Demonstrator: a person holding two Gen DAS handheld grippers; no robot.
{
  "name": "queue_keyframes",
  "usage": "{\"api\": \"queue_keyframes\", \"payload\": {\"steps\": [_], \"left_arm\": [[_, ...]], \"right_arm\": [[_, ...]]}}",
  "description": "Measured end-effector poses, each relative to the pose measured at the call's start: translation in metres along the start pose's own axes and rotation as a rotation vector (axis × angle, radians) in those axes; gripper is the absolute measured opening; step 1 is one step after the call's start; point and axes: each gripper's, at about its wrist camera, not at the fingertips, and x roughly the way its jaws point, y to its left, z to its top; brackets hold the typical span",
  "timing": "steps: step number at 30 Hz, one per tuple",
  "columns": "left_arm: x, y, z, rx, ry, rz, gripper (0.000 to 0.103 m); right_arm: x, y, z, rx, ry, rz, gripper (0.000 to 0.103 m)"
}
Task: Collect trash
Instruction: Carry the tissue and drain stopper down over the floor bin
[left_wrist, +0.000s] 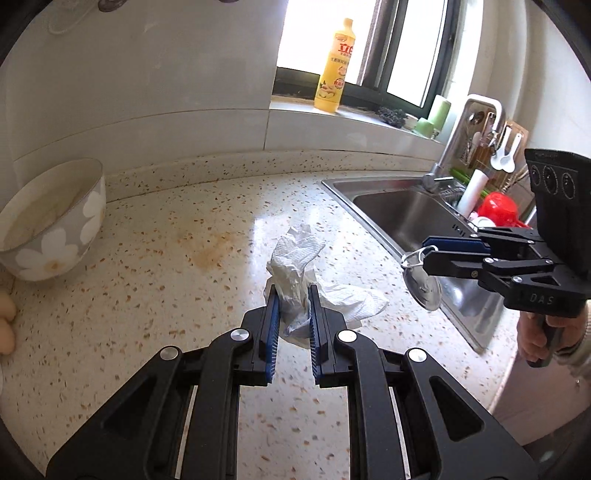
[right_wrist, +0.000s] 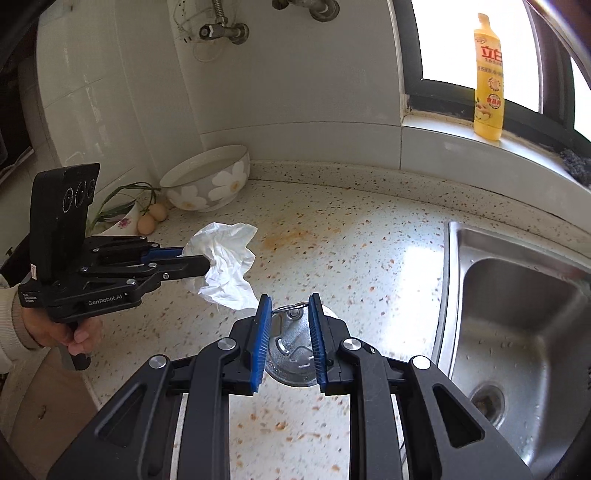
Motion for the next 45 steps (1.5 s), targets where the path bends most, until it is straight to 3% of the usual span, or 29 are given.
{"api": "queue_keyframes", "payload": {"steps": [12, 22, 28, 36, 45], "left_arm": [[-0.08, -0.054, -0.077, 0.019, -0.082, 0.023, 0.013], [-0.104, -0.101, -0.145, 0.108, -0.035, -0.093, 0.014], [-0.091, -0.113, -0.186, 0.135, 0.059, -0.115, 0.013], [-0.058, -0.122, -0.25, 0.119, 0.205, -0.136, 0.014], [0.014, -0.122, -0.338, 0.13, 0.35, -0.128, 0.014]], "right_arm": [[-0.075, 0.047, -0.065, -0.001, 0.008, 0.045, 0.018], [-0.081, 0.073, -0.122, 0.025, 0.099, 0.135, 0.018], [-0.061, 0.084, -0.172, 0.02, 0.192, 0.157, 0.018], [-0.003, 0.089, -0.263, 0.04, 0.401, 0.187, 0.018], [0.07, 0.089, -0.344, 0.093, 0.507, 0.17, 0.018]]}}
